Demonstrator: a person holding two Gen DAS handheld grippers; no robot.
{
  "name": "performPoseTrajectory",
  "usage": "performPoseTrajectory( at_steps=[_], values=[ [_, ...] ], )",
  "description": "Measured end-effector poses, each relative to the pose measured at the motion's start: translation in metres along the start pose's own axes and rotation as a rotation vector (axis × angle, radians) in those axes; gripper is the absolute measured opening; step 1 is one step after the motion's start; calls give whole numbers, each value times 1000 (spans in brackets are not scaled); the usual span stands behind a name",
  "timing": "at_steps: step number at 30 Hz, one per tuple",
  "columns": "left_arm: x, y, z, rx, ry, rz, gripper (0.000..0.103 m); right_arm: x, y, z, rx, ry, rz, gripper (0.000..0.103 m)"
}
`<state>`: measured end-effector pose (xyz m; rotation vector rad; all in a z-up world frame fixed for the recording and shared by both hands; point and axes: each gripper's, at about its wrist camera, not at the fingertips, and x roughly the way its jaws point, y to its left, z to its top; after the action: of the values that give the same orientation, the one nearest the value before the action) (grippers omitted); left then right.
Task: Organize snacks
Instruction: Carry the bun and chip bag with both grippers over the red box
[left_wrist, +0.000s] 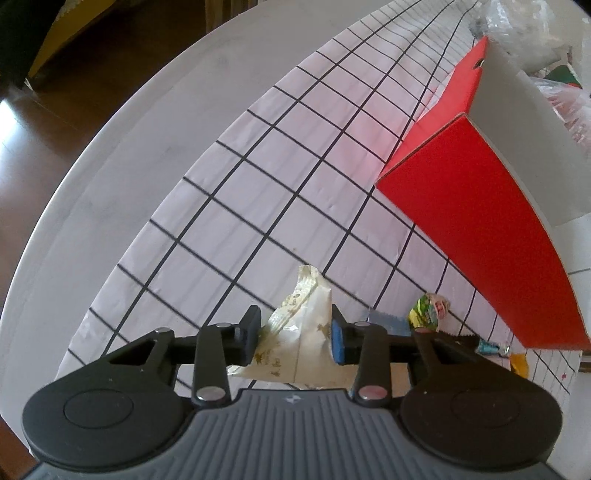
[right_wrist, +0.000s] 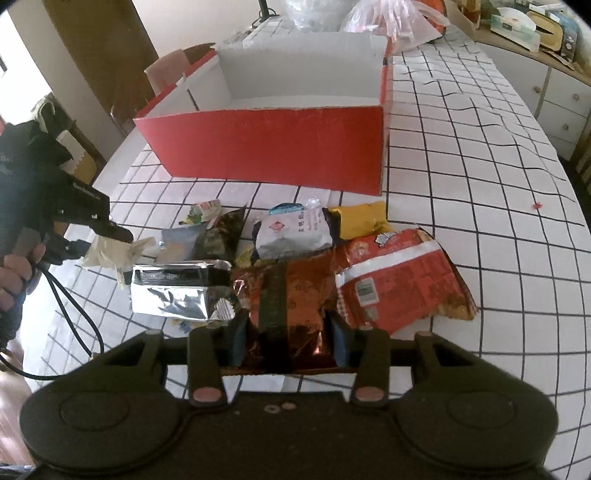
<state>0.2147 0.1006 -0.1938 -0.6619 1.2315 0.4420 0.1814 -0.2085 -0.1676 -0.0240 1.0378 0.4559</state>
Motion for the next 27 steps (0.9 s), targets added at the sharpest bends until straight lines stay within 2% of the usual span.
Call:
performPoseTrajectory(
  at_steps=[8, 14, 20, 27],
  values=[
    [-19, 16, -17, 8, -15, -29, 36, -30, 3, -12, 19, -53, 9, 43],
    [-44, 18, -28, 43, -46, -61, 36, -52, 5, -9, 17, -112, 2, 43],
    [-76, 5, -36, 105, -93, -106, 36, -71, 11, 10, -14, -183, -1, 43],
    [-110, -28, -32, 207, -160, -146, 36, -78, 14, 47, -54, -258, -11, 43]
  ],
)
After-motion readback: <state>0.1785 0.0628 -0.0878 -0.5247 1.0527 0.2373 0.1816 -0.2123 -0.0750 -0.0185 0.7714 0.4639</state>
